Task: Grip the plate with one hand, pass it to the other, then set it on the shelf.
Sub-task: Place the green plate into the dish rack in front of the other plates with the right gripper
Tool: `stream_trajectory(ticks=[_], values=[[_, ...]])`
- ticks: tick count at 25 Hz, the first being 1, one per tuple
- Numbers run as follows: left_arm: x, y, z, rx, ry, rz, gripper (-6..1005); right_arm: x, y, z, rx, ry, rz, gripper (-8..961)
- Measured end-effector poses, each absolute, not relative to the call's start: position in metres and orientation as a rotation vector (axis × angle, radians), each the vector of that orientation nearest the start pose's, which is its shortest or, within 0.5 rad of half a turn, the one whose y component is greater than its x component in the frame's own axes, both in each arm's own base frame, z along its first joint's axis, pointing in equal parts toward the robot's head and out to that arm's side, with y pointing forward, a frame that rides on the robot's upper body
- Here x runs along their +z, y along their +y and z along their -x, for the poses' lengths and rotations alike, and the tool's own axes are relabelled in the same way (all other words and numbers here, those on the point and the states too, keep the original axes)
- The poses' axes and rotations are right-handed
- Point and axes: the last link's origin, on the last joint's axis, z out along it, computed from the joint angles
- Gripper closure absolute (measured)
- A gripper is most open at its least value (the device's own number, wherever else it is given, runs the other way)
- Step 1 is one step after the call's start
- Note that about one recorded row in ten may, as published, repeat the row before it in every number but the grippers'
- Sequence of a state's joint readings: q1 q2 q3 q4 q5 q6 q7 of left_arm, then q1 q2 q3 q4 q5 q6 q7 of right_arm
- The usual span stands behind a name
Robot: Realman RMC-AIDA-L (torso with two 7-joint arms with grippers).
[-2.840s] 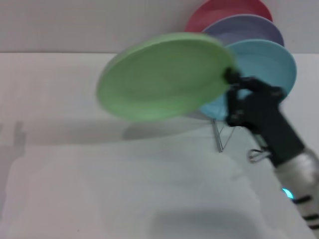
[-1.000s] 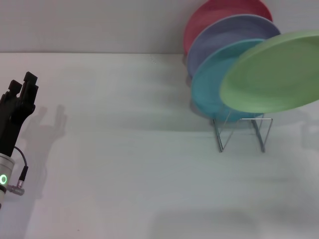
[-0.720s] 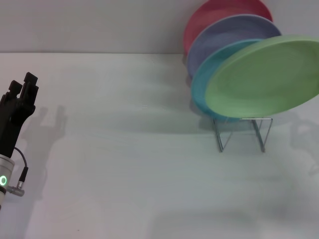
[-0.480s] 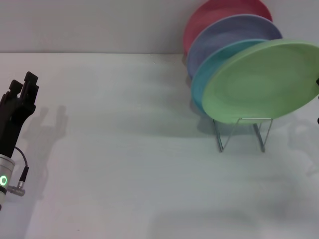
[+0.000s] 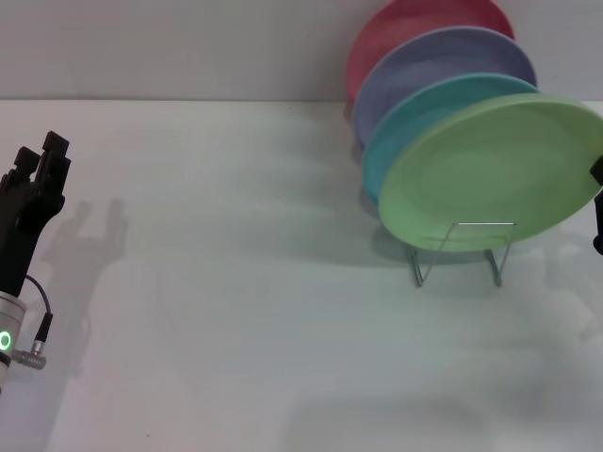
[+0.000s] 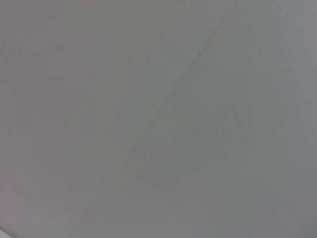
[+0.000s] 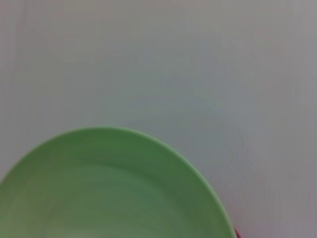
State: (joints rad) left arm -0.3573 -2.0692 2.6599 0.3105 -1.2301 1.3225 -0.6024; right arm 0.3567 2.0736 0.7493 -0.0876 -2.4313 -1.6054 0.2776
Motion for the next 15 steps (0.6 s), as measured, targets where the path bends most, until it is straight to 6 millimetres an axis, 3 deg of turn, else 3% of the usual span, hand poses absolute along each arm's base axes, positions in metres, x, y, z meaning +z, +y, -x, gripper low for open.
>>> stream_trajectory(ticks=[12,15], values=[[-0.0242,0.2964,0.312,-1.246,-0.958,1.397,479,0.0069,0.2581,-0.3404,0.841,0.333,1.745,930],[-0.0235,0.2956,0.312,-1.25,-0.955,1.394,478,0.0066,0.2579,-0.3401,0.846,0.336,1.744,858]])
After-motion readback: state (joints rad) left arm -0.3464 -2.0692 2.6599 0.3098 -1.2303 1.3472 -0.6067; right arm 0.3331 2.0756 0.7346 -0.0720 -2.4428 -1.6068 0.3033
